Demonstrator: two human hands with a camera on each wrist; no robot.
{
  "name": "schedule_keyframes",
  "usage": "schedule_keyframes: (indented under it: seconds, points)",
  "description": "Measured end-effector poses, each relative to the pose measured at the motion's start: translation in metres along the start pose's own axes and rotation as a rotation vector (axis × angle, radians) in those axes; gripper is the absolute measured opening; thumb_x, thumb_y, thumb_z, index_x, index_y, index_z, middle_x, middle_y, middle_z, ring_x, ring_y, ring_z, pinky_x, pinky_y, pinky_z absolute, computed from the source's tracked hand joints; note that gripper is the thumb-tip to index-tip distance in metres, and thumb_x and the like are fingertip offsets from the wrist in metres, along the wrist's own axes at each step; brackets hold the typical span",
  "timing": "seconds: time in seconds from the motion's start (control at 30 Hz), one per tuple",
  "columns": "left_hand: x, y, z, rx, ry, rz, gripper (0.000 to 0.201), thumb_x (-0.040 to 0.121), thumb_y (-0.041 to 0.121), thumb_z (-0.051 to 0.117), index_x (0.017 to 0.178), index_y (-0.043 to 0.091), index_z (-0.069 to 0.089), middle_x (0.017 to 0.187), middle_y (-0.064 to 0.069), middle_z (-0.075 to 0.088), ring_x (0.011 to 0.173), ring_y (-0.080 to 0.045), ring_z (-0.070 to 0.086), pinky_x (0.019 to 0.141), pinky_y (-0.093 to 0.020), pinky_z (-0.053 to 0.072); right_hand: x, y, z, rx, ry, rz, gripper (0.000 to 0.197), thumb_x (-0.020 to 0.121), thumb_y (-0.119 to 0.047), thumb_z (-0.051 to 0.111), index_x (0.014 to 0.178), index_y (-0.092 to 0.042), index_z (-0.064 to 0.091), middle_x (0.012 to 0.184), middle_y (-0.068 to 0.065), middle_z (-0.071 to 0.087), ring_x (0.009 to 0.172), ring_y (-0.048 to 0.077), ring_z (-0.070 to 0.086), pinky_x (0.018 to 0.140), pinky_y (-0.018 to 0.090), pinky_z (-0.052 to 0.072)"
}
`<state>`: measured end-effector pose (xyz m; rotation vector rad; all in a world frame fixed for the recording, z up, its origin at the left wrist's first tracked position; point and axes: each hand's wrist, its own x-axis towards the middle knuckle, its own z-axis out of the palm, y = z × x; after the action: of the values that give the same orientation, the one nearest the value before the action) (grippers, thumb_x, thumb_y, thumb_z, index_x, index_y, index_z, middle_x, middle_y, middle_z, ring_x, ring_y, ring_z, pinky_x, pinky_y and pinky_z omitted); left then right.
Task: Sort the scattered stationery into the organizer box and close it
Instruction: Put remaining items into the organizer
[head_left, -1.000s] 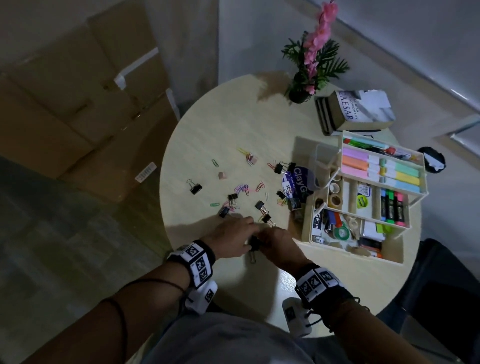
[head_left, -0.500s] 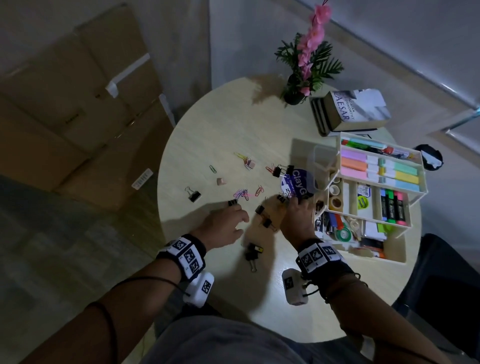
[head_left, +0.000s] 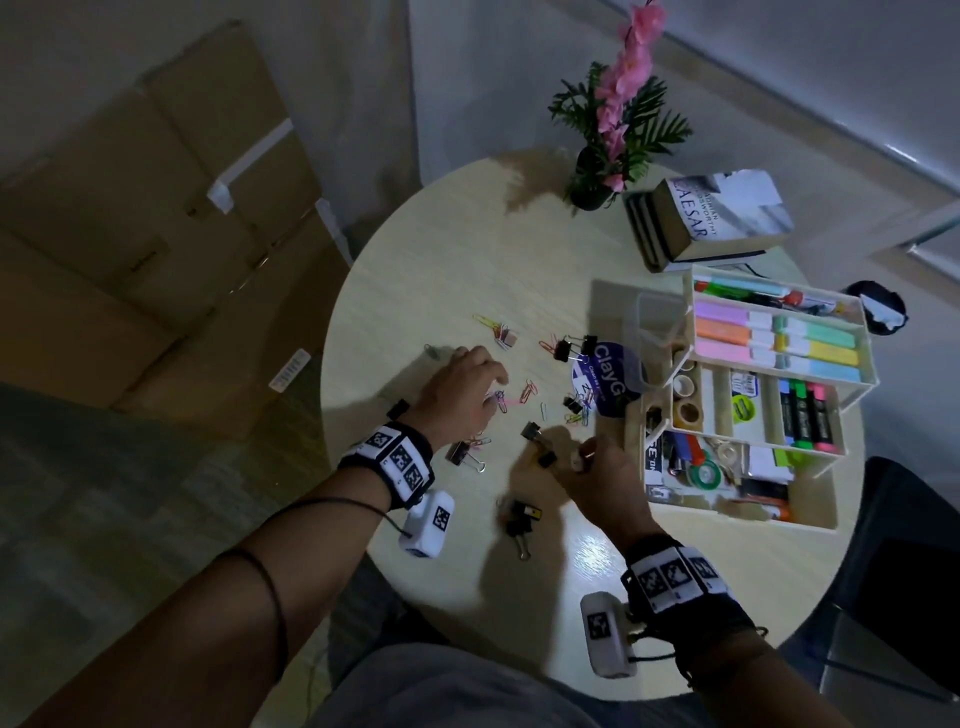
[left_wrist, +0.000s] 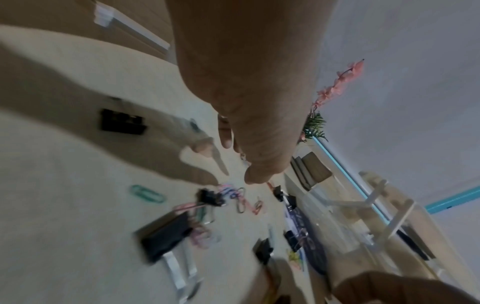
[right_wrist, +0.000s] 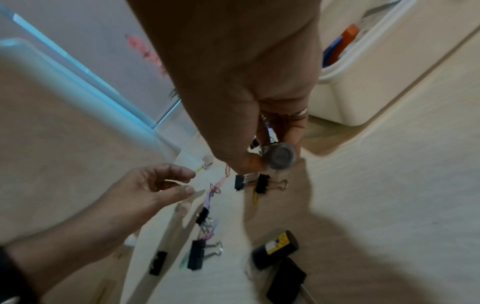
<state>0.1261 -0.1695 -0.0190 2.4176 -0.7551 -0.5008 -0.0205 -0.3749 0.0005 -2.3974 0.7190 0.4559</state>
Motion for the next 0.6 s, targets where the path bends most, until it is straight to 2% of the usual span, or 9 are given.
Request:
schedule_keyframes:
  seconds: [0.1,0.2,0.27,0.33,0.4,0.53,0.6]
  points:
    - [0.042,0.024,0.001,-0.004,0.001,0.050,0.038,0.093,0.012,0.071,0.130,0.017,0.062,0.135,-0.003,0.051,0.126,-0.024,0.048,0.097,-0.042,0.056,-0.012,-0.001,-0.017,0.091,0.057,0.030,0.017,0.091,-0.027,0.070,0.096,-0.012,0.066,0.081,0.001,0.069,0.073,0.018,0.065,0.053,0.024,0.041]
    - [0.081,0.054,0.008,0.027,-0.024,0.113,0.048,0.091,0.006,0.068,0.136,0.018,0.059,0.135,-0.003,0.051,0.122,-0.025,0.049,0.094,-0.047,0.056,-0.027,0.002,-0.032,0.139,0.054,0.027,0.011,0.094,-0.026,0.065,0.098,-0.017,0.069,0.079,-0.004,0.071,0.071,0.011,0.065,0.055,0.023,0.040]
    - [0.101,0.069,0.018,0.076,-0.055,0.156,0.056,0.091,0.004,0.065,0.144,0.019,0.055,0.148,-0.007,0.047,0.131,-0.031,0.047,0.101,-0.052,0.053,-0.037,0.007,-0.039,0.155,0.031,0.030,0.007,0.095,-0.026,0.065,0.095,-0.021,0.069,0.071,-0.008,0.069,0.065,0.004,0.062,0.054,0.022,0.040]
    - [0.116,0.077,0.032,0.152,-0.122,0.196,0.064,0.093,0.006,0.065,0.153,0.022,0.047,0.162,-0.010,0.036,0.145,-0.036,0.037,0.114,-0.056,0.044,-0.047,0.014,-0.041,0.168,0.029,0.023,0.004,0.094,-0.026,0.067,0.092,-0.024,0.070,0.062,-0.011,0.066,0.056,0.002,0.058,0.052,0.022,0.040]
    - [0.125,0.077,0.047,0.235,-0.201,0.219,0.072,0.092,0.008,0.066,0.156,0.025,0.041,0.170,-0.009,0.025,0.154,-0.037,0.026,0.123,-0.058,0.032,-0.054,0.024,-0.039,0.216,0.022,0.031,0.005,0.094,-0.022,0.069,0.090,-0.025,0.071,0.060,-0.015,0.066,0.053,0.003,0.057,0.051,0.019,0.038]
    - [0.114,0.068,0.059,0.317,-0.232,0.246,0.071,0.090,0.021,0.072,0.154,0.016,0.040,0.167,-0.009,0.025,0.150,-0.036,0.029,0.122,-0.057,0.033,-0.063,0.033,-0.034,0.193,0.019,0.056,0.004,0.095,-0.026,0.071,0.091,-0.027,0.072,0.070,-0.009,0.073,0.068,-0.002,0.065,0.054,0.013,0.043]
    - [0.101,0.060,0.063,0.335,-0.212,0.274,0.073,0.091,0.025,0.074,0.154,0.013,0.040,0.167,-0.011,0.024,0.150,-0.038,0.030,0.124,-0.055,0.031,-0.062,0.035,-0.030,0.194,0.006,0.048,0.004,0.095,-0.028,0.071,0.091,-0.029,0.072,0.071,-0.009,0.073,0.069,-0.003,0.065,0.055,0.013,0.044]
